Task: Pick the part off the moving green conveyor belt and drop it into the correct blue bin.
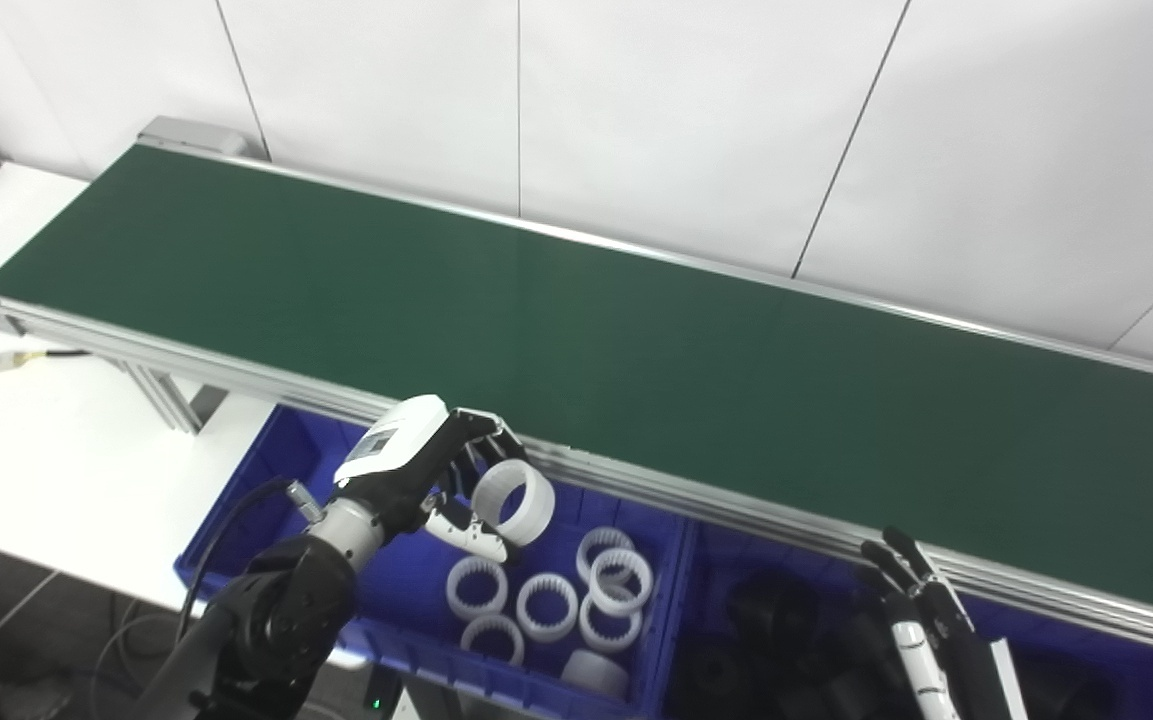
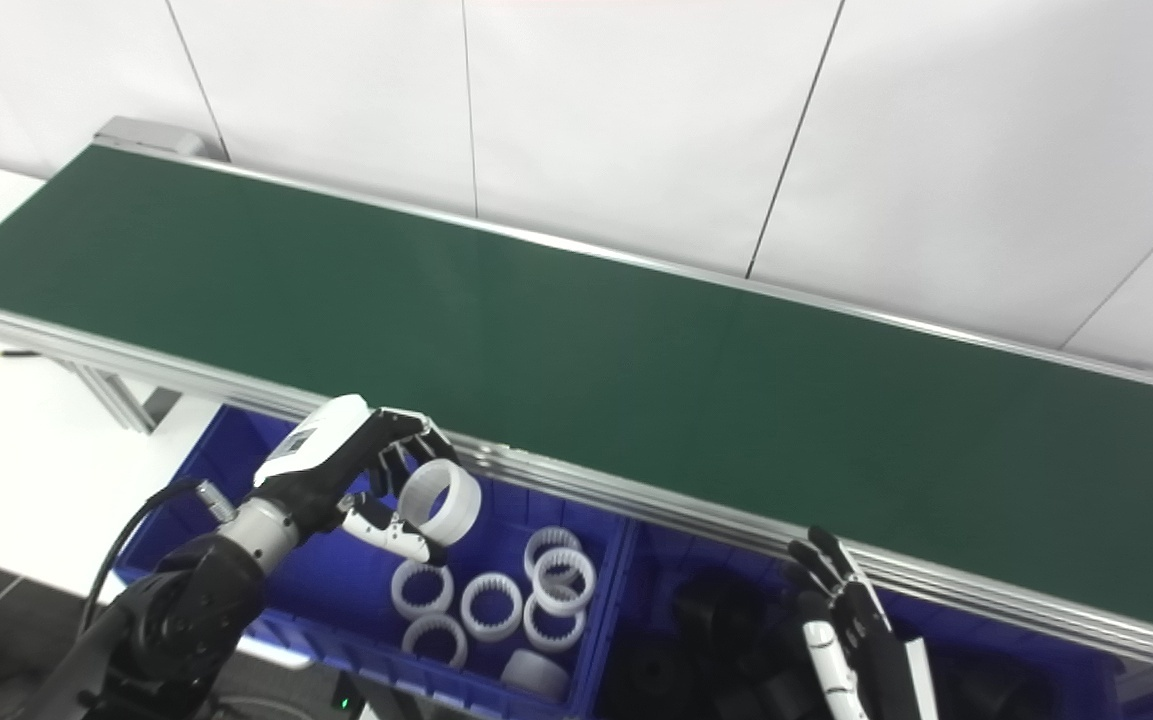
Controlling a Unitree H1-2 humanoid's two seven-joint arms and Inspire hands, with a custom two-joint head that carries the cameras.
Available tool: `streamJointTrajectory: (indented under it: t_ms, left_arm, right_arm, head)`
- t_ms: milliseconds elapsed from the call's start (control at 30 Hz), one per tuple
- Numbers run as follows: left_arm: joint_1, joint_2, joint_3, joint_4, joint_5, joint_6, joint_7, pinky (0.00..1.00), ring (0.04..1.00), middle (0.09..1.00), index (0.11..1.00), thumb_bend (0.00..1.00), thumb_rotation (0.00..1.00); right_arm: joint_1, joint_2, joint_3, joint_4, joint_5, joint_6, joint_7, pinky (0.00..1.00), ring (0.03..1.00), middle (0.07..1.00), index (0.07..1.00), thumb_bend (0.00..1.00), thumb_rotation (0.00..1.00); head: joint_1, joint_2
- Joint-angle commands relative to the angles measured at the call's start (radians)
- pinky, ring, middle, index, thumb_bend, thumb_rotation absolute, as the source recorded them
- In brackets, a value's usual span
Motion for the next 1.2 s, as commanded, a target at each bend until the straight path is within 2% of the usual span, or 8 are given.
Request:
streamJointTrajectory:
  t_ms: [0,133,300,633,1033,1067,1100,1167]
  left_arm:
    - [-0.001,0.005,0.004,0.008,-0.001,-0.016,0.039,0.36,0.411,0.496,0.508,0.50,0.00]
    - [0.000,-0.001,0.004,0.092,-0.033,-0.073,0.088,0.36,0.410,0.489,0.507,0.50,0.00]
    - [-0.007,0.006,-0.009,0.142,-0.029,-0.099,0.128,0.37,0.410,0.491,0.508,0.50,0.00]
    - [-0.022,0.014,-0.023,0.201,-0.017,-0.102,0.161,0.37,0.419,0.497,0.503,0.50,0.00]
    - [-0.023,0.020,-0.028,0.172,-0.005,-0.060,0.145,0.37,0.427,0.511,0.499,0.50,0.00]
    - [-0.021,0.024,-0.029,0.165,-0.008,-0.054,0.133,0.46,0.526,0.602,0.596,0.64,0.06]
    - [-0.019,0.027,-0.029,0.159,-0.012,-0.046,0.122,0.50,0.577,0.650,0.646,0.71,0.09]
    - [-0.014,0.031,-0.029,0.143,-0.020,-0.021,0.095,0.62,0.721,0.779,0.758,0.78,0.25]
  right_arm:
    - [-0.012,-0.007,-0.010,-0.045,0.017,0.010,0.007,0.77,0.819,0.844,0.890,0.47,0.74]
    - [-0.013,-0.008,-0.014,-0.051,0.018,0.019,0.009,0.77,0.819,0.847,0.888,0.47,0.73]
    - [-0.013,-0.009,-0.015,-0.053,0.022,0.022,0.016,0.78,0.821,0.848,0.887,0.47,0.73]
    - [-0.013,-0.003,-0.011,-0.042,0.018,0.009,0.016,0.77,0.820,0.847,0.889,0.45,0.73]
    - [-0.015,0.003,-0.008,-0.037,0.003,0.007,0.010,0.77,0.819,0.848,0.889,0.48,0.74]
    - [-0.015,0.004,-0.008,-0.036,0.002,0.007,0.010,0.77,0.819,0.848,0.889,0.47,0.74]
    - [-0.015,0.004,-0.006,-0.037,-0.002,0.006,0.009,0.77,0.819,0.847,0.888,0.47,0.74]
    - [-0.014,0.005,-0.006,-0.037,-0.004,0.006,0.008,0.77,0.818,0.847,0.888,0.47,0.74]
  head:
    - [0.004,0.006]
    - [0.005,0.006]
    - [0.005,0.006]
    - [0.004,-0.008]
    - [-0.003,-0.024]
    - [-0.003,-0.024]
    - [-0.005,-0.026]
    - [-0.006,-0.027]
